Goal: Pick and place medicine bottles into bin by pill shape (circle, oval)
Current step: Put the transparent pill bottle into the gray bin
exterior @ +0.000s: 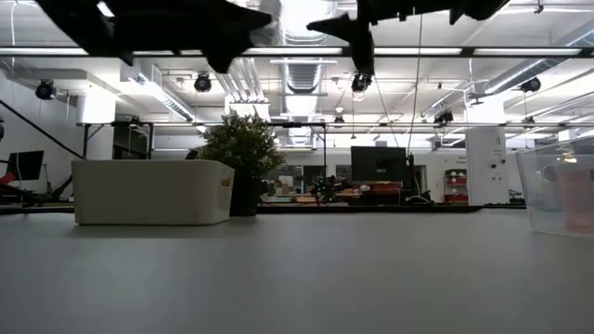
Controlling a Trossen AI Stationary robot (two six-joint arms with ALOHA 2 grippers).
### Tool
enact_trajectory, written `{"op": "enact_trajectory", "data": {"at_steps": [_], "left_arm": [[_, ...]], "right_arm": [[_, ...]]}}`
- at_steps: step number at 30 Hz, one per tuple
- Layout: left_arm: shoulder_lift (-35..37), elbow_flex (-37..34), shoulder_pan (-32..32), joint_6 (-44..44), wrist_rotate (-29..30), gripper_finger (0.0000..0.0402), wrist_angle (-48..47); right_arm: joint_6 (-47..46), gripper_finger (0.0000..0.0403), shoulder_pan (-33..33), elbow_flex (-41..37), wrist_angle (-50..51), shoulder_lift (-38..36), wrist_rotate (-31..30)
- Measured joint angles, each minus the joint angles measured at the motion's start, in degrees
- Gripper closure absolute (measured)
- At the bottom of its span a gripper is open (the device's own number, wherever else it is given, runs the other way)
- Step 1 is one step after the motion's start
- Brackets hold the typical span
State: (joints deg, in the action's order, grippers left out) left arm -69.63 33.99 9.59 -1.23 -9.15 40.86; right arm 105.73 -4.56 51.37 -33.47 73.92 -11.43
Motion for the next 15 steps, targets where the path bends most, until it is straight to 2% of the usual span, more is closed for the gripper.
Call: {"op": "enact_trajectory", "data": {"at_steps": [2, 3, 4, 6, 8, 11, 15], "left_arm": [[3.9, -2.0, 0.0, 3.9, 0.1, 0.0274, -1.4], [5.7, -3.2, 0.0, 5.0, 0.2, 0.0274, -1.6], [7.7, -4.3, 0.0, 6.2, 0.3, 0.0274, -1.9], [11.6, -6.5, 0.1, 9.6, 1.1, 0.0274, -2.1], [15.6, -8.8, 0.1, 12.4, 3.1, 0.0274, -3.1], [19.9, -11.6, 0.2, 15.1, 6.8, 0.0274, -3.9], [24.1, -13.9, 0.1, 18.0, 7.7, 0.0274, -3.8]], "right_arm": [[-23.7, 0.0197, -0.6, 0.0, -0.3, -0.7, -3.5], [-34.3, 0.0198, -1.4, 0.0, -0.2, -0.8, -3.0], [-43.8, 0.02, -2.4, 0.0, 1.0, -1.0, -0.7], [-59.2, 0.0201, -4.4, 0.0, 3.6, -1.0, 8.0], [-72.8, 0.0202, -5.7, 0.0, 0.7, 0.8, 17.1], [-85.5, 0.0202, -6.2, 0.3, -5.3, 3.4, 22.2], [-93.1, 0.0202, -6.2, 5.7, -6.6, 7.8, 23.3]]}}
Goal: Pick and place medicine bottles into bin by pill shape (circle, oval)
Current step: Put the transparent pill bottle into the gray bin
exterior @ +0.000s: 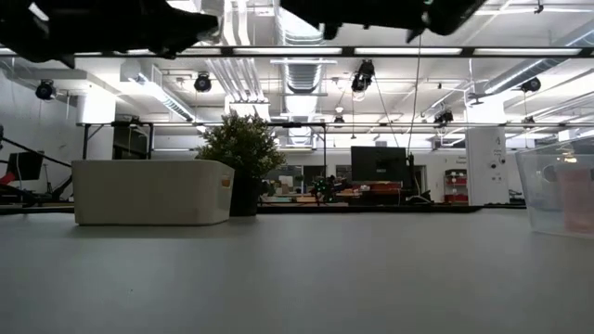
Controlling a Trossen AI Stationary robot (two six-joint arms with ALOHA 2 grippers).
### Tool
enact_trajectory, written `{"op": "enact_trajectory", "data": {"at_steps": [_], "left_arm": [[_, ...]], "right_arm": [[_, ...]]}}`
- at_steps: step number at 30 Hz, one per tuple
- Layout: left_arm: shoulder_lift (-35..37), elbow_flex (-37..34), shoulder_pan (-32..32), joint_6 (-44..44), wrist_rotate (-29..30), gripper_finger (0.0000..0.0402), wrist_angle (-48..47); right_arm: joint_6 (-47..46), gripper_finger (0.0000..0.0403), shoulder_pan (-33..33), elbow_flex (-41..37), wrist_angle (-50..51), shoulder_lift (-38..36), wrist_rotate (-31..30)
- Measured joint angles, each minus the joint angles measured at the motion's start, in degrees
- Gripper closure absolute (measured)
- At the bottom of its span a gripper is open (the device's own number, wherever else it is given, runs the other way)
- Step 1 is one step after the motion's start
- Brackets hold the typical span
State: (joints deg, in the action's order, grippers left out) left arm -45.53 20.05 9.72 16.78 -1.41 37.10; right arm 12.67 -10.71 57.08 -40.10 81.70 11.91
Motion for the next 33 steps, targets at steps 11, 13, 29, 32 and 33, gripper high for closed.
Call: {"op": "enact_trajectory", "data": {"at_steps": [11, 13, 29, 32, 33], "left_arm": [[4.6, -1.1, 0.0, 1.7, 1.1, 0.0274, -0.5], [4.7, -1.2, 0.0, 1.9, 1.4, 0.0274, -0.7], [4.1, -1.4, 0.0, 1.6, 4.5, 0.0274, -0.9], [3.5, -1.4, 0.0, 1.6, 5.7, 0.0274, -0.8], [3.2, -1.4, 0.0, 1.6, 6.1, 0.0274, -0.8]], "right_arm": [[-2.1, 0.0202, 1.5, 17.9, 4.2, 16.0, 1.2], [-1.9, 0.0202, 1.6, 19.6, 4.7, 17.6, 2.4], [-1.4, 0.0208, 2.1, 27.5, 6.2, 23.1, 3.0], [-0.4, 0.0226, 2.1, 27.8, 6.8, 23.4, 2.5], [-0.1, 0.0233, 2.1, 27.8, 6.9, 23.4, 2.4]]}}
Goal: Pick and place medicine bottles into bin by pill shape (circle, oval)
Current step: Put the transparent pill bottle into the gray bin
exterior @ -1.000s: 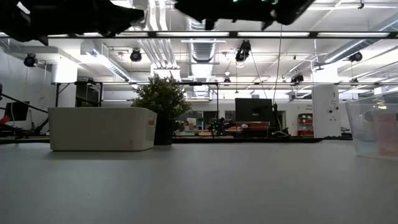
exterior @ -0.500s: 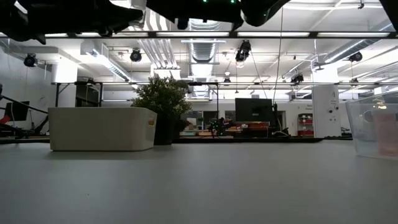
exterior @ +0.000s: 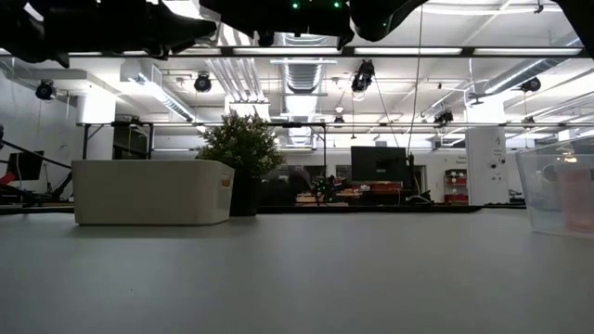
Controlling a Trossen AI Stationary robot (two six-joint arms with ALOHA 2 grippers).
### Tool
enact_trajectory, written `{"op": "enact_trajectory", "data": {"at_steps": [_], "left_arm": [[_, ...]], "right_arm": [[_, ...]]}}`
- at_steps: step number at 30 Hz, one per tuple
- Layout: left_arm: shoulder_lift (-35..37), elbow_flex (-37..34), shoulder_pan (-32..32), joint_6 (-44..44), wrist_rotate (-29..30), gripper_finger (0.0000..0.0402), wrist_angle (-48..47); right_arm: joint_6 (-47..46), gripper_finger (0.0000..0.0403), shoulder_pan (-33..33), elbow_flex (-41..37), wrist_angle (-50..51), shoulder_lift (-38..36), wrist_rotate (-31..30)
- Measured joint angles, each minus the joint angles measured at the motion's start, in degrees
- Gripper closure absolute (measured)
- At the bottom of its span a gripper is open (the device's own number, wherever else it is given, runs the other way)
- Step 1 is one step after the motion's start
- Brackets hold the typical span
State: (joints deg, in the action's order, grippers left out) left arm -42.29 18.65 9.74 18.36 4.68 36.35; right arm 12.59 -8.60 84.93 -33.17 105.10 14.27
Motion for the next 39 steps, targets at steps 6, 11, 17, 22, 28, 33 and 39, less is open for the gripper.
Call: {"op": "enact_trajectory", "data": {"at_steps": [6, 11, 17, 22, 28, 33, 39], "left_arm": [[-2.6, 0.1, 0.0, -1.2, 0.4, 0.0274, 2.7], [-3.7, 0.1, 0.0, -1.5, 0.4, 0.0274, 4.1], [-1.9, 0.0, 0.0, -3.0, 0.8, 0.0252, 2.8], [0.3, -0.2, 0.0, -3.0, 1.4, 0.0202, -0.7], [4.4, -0.2, 0.0, -0.8, 2.0, 0.0163, -7.7], [8.8, -0.2, 0.0, 1.0, 2.4, 0.0157, -13.8], [14.6, -0.2, 0.0, 4.5, 7.0, 0.0157, -18.6]], "right_arm": [[0.9, 0.027, 0.0, 0.0, -0.1, 0.1, -1.0], [0.8, 0.0273, 0.0, -0.1, -0.1, 0.0, -1.0], [-0.2, 0.0274, 0.0, -0.1, 0.0, 0.0, -1.1], [-1.3, 0.0273, 0.1, -0.2, 0.3, 0.1, -0.9], [-2.4, 0.0273, 0.1, -0.5, 1.2, 0.1, -2.4], [-3.6, 0.0273, 0.1, -0.8, 1.7, 0.1, -3.6], [-7.4, 0.0273, 0.1, -0.9, 1.6, 2.3, -4.8]]}}
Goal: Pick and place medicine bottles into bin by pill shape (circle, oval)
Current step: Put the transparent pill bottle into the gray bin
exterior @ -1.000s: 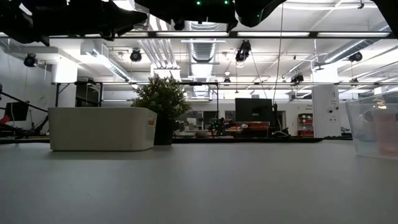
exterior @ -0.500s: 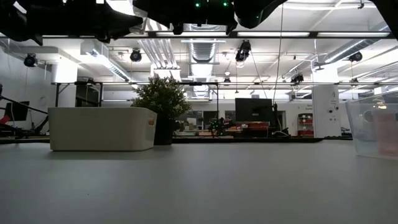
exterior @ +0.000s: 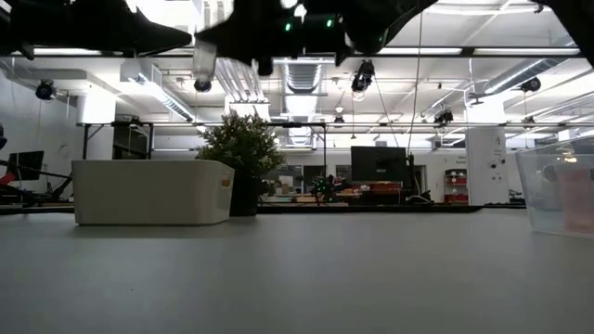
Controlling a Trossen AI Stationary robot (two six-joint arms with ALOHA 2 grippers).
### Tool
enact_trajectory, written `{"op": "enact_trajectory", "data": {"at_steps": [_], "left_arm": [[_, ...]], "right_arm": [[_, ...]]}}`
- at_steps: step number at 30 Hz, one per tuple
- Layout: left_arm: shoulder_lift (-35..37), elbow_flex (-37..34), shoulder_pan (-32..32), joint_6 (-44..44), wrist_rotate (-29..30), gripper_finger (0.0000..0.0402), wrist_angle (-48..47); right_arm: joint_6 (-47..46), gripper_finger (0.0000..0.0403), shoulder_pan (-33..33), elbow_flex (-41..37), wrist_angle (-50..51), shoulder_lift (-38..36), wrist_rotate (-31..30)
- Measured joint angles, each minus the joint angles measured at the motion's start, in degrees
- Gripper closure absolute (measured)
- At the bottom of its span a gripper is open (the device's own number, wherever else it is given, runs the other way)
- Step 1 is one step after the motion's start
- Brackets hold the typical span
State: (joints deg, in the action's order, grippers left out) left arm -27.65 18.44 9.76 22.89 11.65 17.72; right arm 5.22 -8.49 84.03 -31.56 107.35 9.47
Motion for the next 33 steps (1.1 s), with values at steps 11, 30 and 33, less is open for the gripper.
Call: {"op": "enact_trajectory", "data": {"at_steps": [11, 30, 33], "left_arm": [[8.1, -0.1, -0.1, -0.2, 5.8, 0.0156, -2.6], [14.8, -1.9, -0.1, -3.1, 5.7, 0.0156, -6.7], [16.0, -2.2, -0.1, -3.1, 5.7, 0.0156, -6.8]], "right_arm": [[-11.4, 0.0273, 0.4, 3.7, -3.7, 14.2, -1.1], [-9.6, 0.027, 2.3, 20.0, 17.6, 25.7, -6.7], [-9.2, 0.0265, 2.3, 20.0, 18.4, 25.7, -7.9]]}}
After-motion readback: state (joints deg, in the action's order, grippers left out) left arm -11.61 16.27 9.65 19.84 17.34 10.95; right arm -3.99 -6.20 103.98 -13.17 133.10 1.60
